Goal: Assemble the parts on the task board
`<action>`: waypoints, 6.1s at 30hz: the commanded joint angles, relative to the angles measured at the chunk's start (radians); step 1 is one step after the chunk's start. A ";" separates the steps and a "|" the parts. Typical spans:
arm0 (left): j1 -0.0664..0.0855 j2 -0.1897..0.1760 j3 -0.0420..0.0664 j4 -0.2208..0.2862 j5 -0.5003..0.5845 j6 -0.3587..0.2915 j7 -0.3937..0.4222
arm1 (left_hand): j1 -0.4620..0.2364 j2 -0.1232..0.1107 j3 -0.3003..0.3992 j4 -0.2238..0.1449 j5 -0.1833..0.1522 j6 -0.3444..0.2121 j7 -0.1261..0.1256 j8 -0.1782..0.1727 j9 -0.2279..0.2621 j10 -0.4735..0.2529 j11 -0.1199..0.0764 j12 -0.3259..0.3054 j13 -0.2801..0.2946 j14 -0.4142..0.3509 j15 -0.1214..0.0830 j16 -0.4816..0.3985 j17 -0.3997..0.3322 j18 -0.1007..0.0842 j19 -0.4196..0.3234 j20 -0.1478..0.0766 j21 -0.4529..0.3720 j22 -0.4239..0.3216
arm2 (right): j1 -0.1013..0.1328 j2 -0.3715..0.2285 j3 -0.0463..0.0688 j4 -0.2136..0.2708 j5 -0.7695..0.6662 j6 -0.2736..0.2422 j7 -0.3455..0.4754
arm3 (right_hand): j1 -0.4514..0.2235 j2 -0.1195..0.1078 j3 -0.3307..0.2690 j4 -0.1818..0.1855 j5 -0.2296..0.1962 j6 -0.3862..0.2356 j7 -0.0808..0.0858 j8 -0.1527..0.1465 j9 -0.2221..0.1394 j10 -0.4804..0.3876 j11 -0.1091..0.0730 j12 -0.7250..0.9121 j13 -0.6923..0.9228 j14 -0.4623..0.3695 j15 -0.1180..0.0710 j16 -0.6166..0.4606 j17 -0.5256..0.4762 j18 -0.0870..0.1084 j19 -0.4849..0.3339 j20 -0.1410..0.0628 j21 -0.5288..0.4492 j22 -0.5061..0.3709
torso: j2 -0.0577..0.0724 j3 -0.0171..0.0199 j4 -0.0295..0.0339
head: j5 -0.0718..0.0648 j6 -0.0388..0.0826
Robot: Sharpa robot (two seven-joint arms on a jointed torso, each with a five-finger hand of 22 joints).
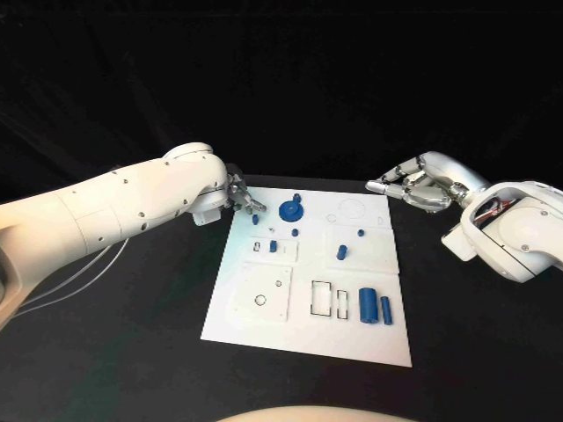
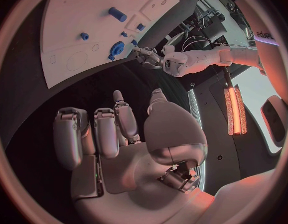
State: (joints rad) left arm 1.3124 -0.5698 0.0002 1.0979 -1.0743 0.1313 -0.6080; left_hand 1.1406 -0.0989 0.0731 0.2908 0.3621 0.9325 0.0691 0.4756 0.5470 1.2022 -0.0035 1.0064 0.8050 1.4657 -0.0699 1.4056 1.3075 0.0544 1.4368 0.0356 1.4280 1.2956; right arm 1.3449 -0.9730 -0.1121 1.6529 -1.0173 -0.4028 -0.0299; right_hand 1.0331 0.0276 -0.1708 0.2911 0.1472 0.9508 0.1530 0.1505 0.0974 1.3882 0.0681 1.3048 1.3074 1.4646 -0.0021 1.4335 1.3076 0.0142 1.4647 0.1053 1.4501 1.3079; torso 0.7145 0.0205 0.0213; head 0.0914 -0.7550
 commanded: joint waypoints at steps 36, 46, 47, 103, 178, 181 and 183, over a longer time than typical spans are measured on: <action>0.000 0.011 0.000 -0.003 0.006 0.079 -0.020 | 0.084 0.046 0.010 -0.004 0.008 0.033 -0.011 -0.004 -0.025 0.024 -0.011 0.029 0.020 0.058 -0.004 -0.003 0.094 0.001 0.013 -0.004 0.014 0.019 | -0.003 0.006 0.000 -0.001 -0.007 0.001 -0.001 | 0.006 0.012 -0.008 -0.002 0.008 -0.002 -0.004 0.008 0.003 -0.007 -0.002 -0.002 0.035 0.061 -0.007 -0.004 0.058 0.018 0.029 -0.006 -0.007 0.185 | 0.000 -0.0005 0.0000 | 0.000 -0.004; 0.000 0.013 0.000 -0.002 0.007 0.087 -0.007 | 0.108 0.061 0.024 -0.004 0.008 0.033 -0.011 -0.005 -0.031 0.024 -0.011 0.031 0.020 0.058 -0.005 -0.003 0.094 0.001 0.012 -0.004 0.014 0.019 | -0.005 0.010 0.000 -0.001 -0.005 0.002 0.003 | 0.009 0.016 -0.009 -0.002 0.011 -0.001 -0.005 0.009 0.003 -0.005 -0.003 0.000 0.037 0.061 -0.007 -0.004 0.059 0.019 0.029 -0.006 -0.008 0.185 | 0.001 0.0002 0.0005 | -0.006 -0.005; 0.000 0.013 0.000 -0.002 0.007 0.088 -0.007 | 0.109 0.061 0.025 -0.004 0.008 0.033 -0.011 -0.005 -0.031 0.024 -0.011 0.031 0.020 0.058 -0.005 -0.003 0.094 0.001 0.012 -0.004 0.014 0.019 | -0.005 0.010 0.000 -0.001 -0.005 0.002 0.003 | 0.009 0.016 -0.009 -0.002 0.011 -0.001 -0.005 0.009 0.003 -0.005 -0.003 0.000 0.037 0.061 -0.007 -0.004 0.059 0.019 0.029 -0.006 -0.008 0.185 | 0.001 0.0002 0.0005 | -0.006 -0.005; -0.083 -0.240 -0.011 0.400 -0.045 -0.251 0.143 | 0.106 -0.122 0.754 -0.244 -0.093 0.060 -0.025 0.098 -0.004 0.124 -0.030 0.079 0.075 0.059 -0.021 -0.001 0.099 -0.008 0.033 -0.017 0.038 0.070 | -0.007 0.001 -0.001 -0.005 0.000 0.001 0.003 | 0.010 0.021 -0.012 -0.001 0.014 0.000 -0.005 0.011 0.003 -0.005 -0.003 0.000 0.037 0.061 -0.008 -0.005 0.058 0.019 0.028 -0.006 -0.010 0.184 | -0.006 0.0006 0.0090 | 0.003 -0.016; -0.128 -0.230 -0.012 0.409 -0.194 -0.150 0.086 | 0.094 -0.141 0.764 -0.252 -0.043 0.080 -0.031 0.094 -0.010 0.149 -0.036 0.095 0.104 0.060 -0.026 0.000 0.100 -0.013 0.045 -0.022 0.051 0.093 | -0.008 -0.001 -0.002 -0.001 -0.001 0.004 0.003 | 0.012 0.027 -0.015 -0.001 0.017 0.001 -0.006 0.011 0.004 -0.005 -0.004 0.000 0.037 0.061 -0.008 -0.005 0.058 0.019 0.028 -0.007 -0.010 0.184 | -0.007 0.0007 0.0082 | 0.009 -0.035; -0.128 -0.229 -0.012 0.409 -0.198 -0.142 0.084 | 0.095 -0.142 0.763 -0.253 -0.043 0.081 -0.031 0.094 -0.010 0.149 -0.036 0.096 0.105 0.060 -0.026 0.000 0.100 -0.013 0.045 -0.022 0.051 0.094 | -0.008 -0.001 -0.002 -0.001 -0.001 0.005 0.003 | 0.015 0.029 -0.016 -0.002 0.019 0.001 -0.006 0.012 0.004 -0.004 -0.004 0.000 0.037 0.061 -0.008 -0.006 0.057 0.019 0.029 -0.007 -0.010 0.184 | -0.007 0.0002 0.0081 | 0.008 -0.036; -0.128 -0.229 -0.012 0.410 -0.200 -0.139 0.082 | 0.095 -0.143 0.763 -0.253 -0.042 0.081 -0.031 0.094 -0.010 0.150 -0.036 0.096 0.106 0.060 -0.026 0.000 0.100 -0.013 0.045 -0.022 0.051 0.094 | -0.008 -0.001 -0.002 -0.001 -0.001 0.005 0.003 | 0.015 0.029 -0.016 -0.002 0.019 0.001 -0.006 0.012 0.004 -0.004 -0.004 0.000 0.037 0.061 -0.008 -0.006 0.057 0.019 0.029 -0.007 -0.010 0.184 | -0.007 0.0004 0.0085 | 0.008 -0.036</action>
State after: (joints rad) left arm 1.1860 -0.8008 -0.0106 1.5055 -1.2620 -0.0436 -0.5174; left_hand 1.2285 -0.2397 0.6740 0.2033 0.3143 0.9881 0.0566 0.5665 0.5362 1.3434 -0.0405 1.1002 0.9100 1.4661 -0.0913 1.4056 1.3080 0.0545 1.4616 0.0178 1.4755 1.3075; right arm 1.3371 -0.9740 -0.1138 1.6512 -1.0152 -0.4026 -0.0302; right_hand 1.0448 0.0473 -0.1791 0.2882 0.1629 0.9509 0.1530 0.1582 0.1000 1.3884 0.0681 1.3048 1.3073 1.4646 -0.0021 1.4335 1.3074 0.0142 1.4647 0.1053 1.4461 1.3075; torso 0.7074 0.0211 0.0292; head 0.0997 -0.7903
